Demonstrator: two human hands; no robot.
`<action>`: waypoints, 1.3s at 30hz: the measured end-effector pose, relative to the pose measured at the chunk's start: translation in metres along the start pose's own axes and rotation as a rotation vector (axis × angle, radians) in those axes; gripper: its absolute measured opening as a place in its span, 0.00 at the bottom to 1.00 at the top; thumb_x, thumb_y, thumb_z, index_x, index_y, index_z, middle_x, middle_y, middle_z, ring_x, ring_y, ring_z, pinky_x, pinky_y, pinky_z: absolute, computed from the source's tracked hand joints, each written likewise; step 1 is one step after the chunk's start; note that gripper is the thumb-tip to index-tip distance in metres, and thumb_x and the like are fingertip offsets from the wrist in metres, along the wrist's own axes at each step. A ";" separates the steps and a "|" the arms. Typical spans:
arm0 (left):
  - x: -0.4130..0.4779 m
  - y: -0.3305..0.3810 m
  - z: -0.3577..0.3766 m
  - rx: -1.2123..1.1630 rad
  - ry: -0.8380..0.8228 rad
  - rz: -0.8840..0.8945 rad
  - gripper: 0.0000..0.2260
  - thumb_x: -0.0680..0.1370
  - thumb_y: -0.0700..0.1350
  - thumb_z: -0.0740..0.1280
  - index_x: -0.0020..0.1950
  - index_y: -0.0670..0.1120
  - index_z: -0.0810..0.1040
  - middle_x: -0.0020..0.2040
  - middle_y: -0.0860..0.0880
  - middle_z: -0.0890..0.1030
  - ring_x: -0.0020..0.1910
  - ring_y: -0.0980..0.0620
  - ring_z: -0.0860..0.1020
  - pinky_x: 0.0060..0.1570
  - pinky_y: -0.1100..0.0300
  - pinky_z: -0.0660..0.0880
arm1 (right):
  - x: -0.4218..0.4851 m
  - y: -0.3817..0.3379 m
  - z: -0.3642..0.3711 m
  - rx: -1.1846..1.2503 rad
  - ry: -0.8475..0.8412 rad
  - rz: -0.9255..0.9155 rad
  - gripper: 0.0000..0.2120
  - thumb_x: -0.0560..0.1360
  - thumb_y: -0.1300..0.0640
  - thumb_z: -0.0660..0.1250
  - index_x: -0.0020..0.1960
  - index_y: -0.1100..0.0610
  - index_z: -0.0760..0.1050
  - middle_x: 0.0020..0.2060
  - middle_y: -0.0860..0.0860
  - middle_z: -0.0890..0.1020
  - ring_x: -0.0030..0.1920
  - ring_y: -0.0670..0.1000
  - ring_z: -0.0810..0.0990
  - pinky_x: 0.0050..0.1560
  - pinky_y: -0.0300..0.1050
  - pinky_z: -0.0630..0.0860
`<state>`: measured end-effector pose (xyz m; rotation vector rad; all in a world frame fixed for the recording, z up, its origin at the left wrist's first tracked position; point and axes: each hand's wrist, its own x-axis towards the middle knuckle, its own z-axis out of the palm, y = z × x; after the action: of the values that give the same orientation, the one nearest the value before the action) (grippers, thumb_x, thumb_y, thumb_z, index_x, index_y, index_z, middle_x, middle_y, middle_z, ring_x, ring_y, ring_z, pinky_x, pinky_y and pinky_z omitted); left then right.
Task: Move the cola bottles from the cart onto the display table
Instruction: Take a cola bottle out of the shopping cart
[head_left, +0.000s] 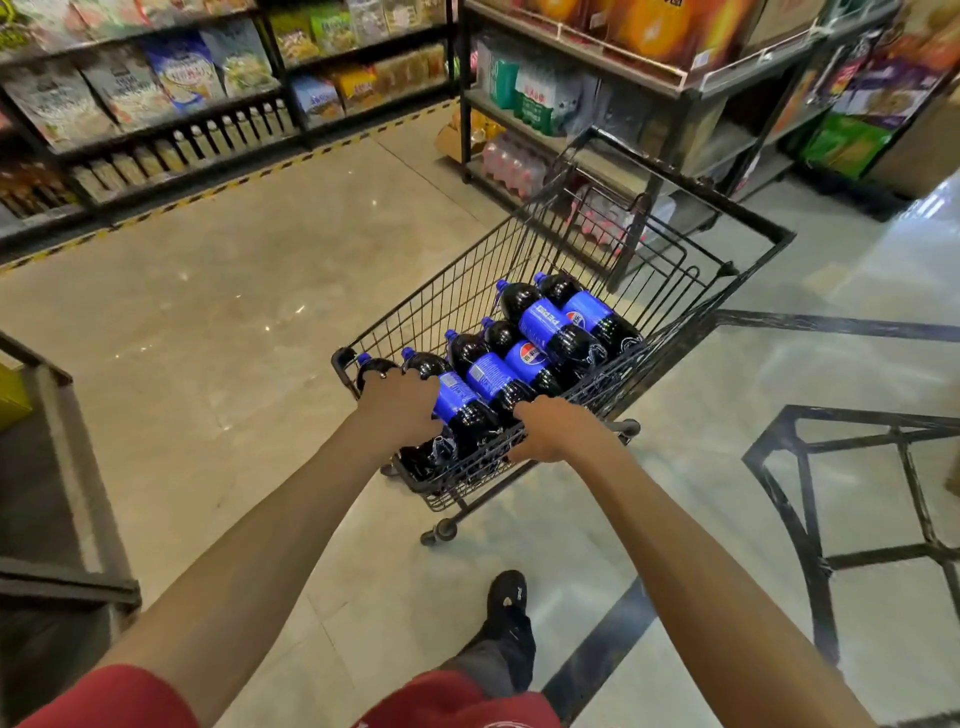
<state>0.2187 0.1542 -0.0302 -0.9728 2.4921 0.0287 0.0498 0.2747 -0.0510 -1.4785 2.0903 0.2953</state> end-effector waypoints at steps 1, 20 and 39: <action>0.014 0.003 -0.002 -0.016 -0.006 0.003 0.23 0.80 0.57 0.64 0.71 0.48 0.68 0.65 0.44 0.74 0.64 0.42 0.73 0.65 0.42 0.69 | 0.009 0.007 -0.004 -0.003 -0.015 0.003 0.27 0.79 0.44 0.68 0.71 0.57 0.68 0.64 0.57 0.75 0.63 0.60 0.75 0.55 0.53 0.73; 0.212 0.087 -0.056 -0.081 -0.168 0.055 0.26 0.82 0.56 0.63 0.76 0.47 0.63 0.71 0.42 0.70 0.70 0.39 0.69 0.68 0.41 0.65 | 0.144 0.162 -0.061 0.005 -0.103 -0.017 0.27 0.77 0.44 0.69 0.70 0.56 0.69 0.63 0.56 0.76 0.63 0.60 0.77 0.60 0.54 0.75; 0.342 0.153 -0.065 -0.329 -0.245 -0.321 0.22 0.81 0.56 0.63 0.69 0.46 0.69 0.65 0.42 0.75 0.64 0.39 0.74 0.58 0.47 0.72 | 0.271 0.277 -0.101 -0.199 -0.202 -0.306 0.24 0.79 0.47 0.68 0.69 0.58 0.70 0.64 0.57 0.77 0.62 0.61 0.78 0.59 0.53 0.75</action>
<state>-0.1267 0.0393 -0.1396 -1.4017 2.1206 0.4401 -0.3006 0.1122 -0.1565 -1.7779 1.6870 0.5205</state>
